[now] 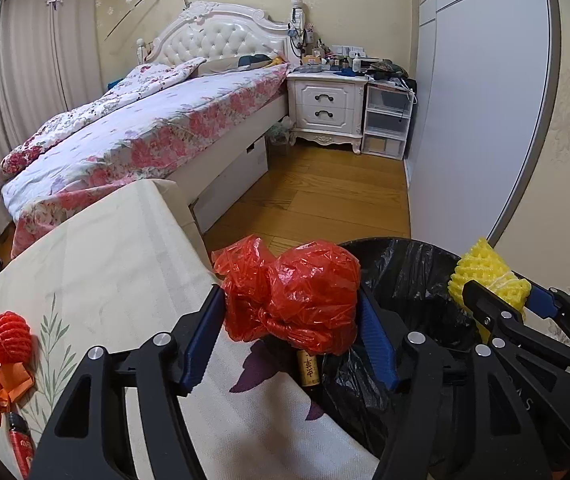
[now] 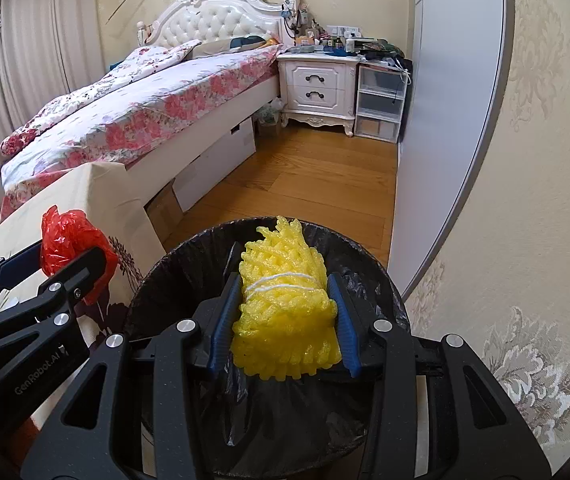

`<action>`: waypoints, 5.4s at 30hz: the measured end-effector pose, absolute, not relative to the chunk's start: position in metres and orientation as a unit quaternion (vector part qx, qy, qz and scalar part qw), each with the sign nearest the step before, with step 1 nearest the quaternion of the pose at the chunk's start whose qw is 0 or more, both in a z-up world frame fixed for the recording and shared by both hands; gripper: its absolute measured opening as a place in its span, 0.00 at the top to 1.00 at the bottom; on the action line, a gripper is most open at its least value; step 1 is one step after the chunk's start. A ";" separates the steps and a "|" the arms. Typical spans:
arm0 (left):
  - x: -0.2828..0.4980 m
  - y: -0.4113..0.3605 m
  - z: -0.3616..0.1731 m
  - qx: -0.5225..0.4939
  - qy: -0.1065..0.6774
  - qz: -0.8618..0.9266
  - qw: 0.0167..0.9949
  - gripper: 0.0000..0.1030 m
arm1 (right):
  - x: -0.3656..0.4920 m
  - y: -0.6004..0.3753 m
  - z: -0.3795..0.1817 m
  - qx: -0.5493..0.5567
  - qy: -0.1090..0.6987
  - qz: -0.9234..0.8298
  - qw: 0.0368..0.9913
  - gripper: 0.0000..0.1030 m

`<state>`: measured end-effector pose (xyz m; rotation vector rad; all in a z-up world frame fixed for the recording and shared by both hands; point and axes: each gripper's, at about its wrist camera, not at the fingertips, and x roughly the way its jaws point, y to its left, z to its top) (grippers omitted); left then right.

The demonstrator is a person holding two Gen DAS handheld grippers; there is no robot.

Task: Collect trash
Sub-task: 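Open both grippers over the black bin to drop the net and red bag, then move both grippers back over the remaining items on the table, then grasp the blue packet with the right gripper and lift it, then grasp the dark red ribbon with the left gripper while the right gripper holds the blue packet, then carry the blue packet and red ribbon over the black bin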

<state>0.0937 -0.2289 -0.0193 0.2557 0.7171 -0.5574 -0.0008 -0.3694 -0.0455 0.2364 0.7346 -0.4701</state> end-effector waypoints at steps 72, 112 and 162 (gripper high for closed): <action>0.009 0.096 -0.023 0.030 0.369 -0.022 0.929 0.21 | -0.033 -0.104 -0.043 -0.021 0.410 0.012 0.912 0.45; 0.014 0.011 -0.028 0.054 0.384 -0.104 0.916 0.21 | -0.025 -0.175 -0.056 -0.001 0.411 -0.026 0.911 0.82; 0.024 -0.064 -0.013 0.058 0.362 -0.205 0.908 0.79 | -0.034 -0.244 -0.032 0.042 0.372 -0.095 0.922 0.83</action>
